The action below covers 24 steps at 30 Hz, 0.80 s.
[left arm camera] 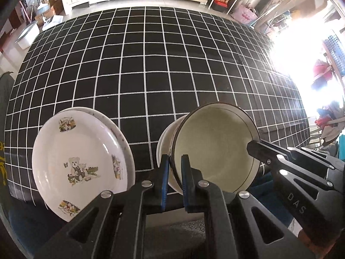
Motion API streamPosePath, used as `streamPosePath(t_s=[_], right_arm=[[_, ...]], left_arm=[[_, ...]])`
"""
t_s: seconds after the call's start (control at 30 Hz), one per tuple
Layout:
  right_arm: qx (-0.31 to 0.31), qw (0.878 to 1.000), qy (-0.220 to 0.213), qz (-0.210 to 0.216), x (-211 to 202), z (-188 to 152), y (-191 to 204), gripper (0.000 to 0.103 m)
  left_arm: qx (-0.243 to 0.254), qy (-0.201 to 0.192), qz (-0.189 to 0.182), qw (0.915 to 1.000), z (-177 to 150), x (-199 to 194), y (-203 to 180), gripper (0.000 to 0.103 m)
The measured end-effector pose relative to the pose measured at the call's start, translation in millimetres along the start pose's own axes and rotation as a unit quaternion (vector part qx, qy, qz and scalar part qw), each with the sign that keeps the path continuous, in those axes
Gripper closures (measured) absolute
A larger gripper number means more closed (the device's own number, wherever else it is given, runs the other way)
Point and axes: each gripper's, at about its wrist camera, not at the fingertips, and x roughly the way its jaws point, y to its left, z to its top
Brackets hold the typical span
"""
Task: Organize plates and bowls
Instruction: 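Lower the blue-floral bowl into the nested bowls and open the right gripper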
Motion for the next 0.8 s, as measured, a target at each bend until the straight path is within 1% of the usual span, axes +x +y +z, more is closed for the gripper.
streamPosePath(t_s=[0.4,0.6,0.7,0.8], right_arm=[[0.001,1.0,0.02,0.0,15,-2,1,0.093],[0.0,1.0,0.022,-0.002,19,-1,2,0.093],[0.006,1.0,0.025,0.0,19,0,-2,0.092],[0.021,0.999,0.026,0.01,19,0,-6,0.092]], left_arm=[[-0.004,0.012,0.004,0.9999,-3,11,3,0.094],[0.0,0.011,0.006,0.9999,-7,15,4,0.094],[0.0,0.011,0.006,0.9999,-7,16,2,0.094],[-0.002,0.011,-0.002,0.9999,-6,16,3,0.094]])
